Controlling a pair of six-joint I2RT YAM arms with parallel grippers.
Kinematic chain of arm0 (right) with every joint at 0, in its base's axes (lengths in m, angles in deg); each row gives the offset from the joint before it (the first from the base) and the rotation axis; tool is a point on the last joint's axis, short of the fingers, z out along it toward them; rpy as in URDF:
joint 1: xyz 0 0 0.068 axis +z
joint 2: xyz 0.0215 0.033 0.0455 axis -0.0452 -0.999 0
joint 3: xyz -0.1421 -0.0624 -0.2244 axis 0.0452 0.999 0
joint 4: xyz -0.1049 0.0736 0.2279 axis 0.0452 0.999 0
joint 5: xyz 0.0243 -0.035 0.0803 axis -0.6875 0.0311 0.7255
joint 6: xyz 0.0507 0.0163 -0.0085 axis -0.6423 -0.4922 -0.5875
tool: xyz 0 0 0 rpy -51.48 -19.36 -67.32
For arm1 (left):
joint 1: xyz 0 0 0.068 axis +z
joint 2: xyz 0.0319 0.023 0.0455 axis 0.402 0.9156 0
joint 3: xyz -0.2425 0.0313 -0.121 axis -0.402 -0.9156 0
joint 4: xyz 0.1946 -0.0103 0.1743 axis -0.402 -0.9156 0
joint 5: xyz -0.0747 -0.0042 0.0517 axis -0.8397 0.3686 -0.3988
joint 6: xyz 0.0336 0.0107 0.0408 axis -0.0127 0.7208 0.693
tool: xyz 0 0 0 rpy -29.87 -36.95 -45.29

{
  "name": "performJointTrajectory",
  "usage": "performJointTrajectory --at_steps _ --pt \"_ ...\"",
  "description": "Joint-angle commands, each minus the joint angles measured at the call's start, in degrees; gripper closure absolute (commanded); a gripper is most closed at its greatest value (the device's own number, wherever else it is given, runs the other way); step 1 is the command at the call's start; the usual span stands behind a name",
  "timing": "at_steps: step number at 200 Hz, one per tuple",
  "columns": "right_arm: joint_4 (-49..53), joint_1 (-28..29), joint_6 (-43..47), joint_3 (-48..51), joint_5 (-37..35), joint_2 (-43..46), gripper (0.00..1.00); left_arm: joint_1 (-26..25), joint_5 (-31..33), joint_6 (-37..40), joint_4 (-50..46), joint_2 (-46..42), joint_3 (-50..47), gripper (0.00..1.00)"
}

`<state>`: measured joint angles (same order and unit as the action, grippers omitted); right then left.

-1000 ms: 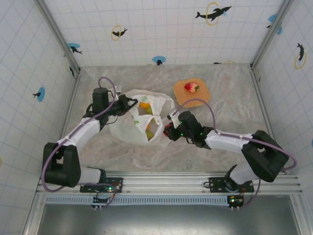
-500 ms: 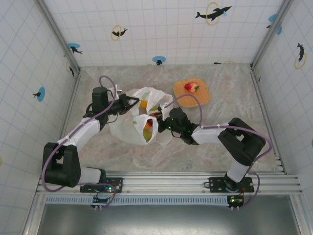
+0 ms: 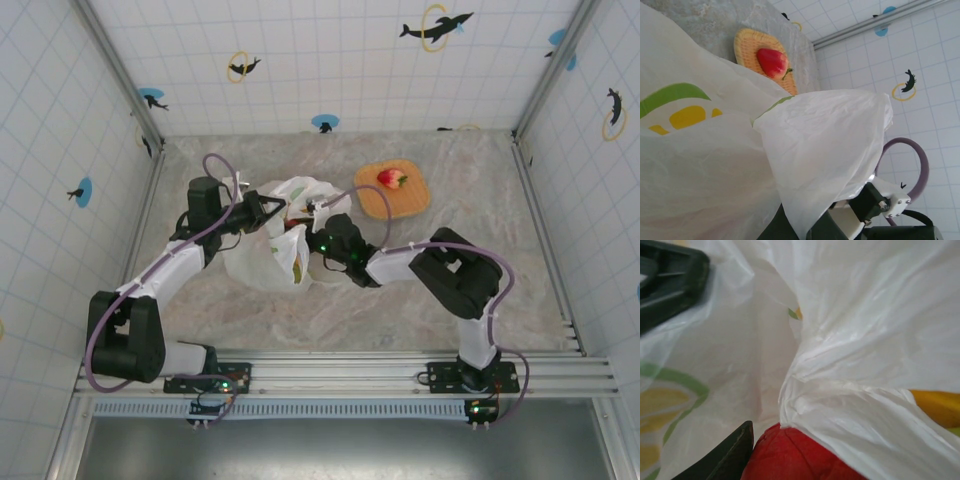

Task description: Place the fruits into the plastic bag

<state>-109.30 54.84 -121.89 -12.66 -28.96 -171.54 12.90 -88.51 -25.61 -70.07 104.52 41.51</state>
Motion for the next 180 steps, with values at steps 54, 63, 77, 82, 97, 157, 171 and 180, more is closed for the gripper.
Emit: performJointTrajectory --at_steps 54,63,77,82,97,157,171,180 --pt "0.2 2.1 -9.8 -10.7 -2.4 -8.1 0.44 0.0 -0.8 -0.8 1.8 -2.2 -0.5 1.00" --pt "1.3 1.9 -9.5 -11.4 -1.9 -8.2 0.42 0.0 -0.8 -0.8 1.8 -2.3 -0.5 1.00" --pt "1.9 1.7 -8.9 -11.4 -1.3 -8.0 0.37 0.0 -0.7 -0.6 1.7 -2.4 -0.5 1.00" --pt "2.2 1.6 -8.7 -11.4 -1.0 -7.8 0.35 0.0 -0.7 -0.6 1.6 -2.5 -0.6 1.00" --pt "2.9 1.2 -8.0 -11.3 0.0 -7.3 0.31 0.0 -0.5 -0.5 1.5 -2.5 -0.5 1.00" --pt "5.8 0.2 -4.3 -9.6 1.8 -3.5 0.21 0.0 -0.2 -0.3 1.1 -2.7 -0.5 1.00" --pt "7.0 -0.1 -3.2 -8.6 1.9 -2.0 0.19 0.0 0.0 -0.2 0.9 -2.7 -0.5 1.00" --pt "7.8 -0.4 -2.4 -7.7 2.0 -0.9 0.19 0.0 0.2 -0.1 0.7 -2.7 -0.4 1.00"
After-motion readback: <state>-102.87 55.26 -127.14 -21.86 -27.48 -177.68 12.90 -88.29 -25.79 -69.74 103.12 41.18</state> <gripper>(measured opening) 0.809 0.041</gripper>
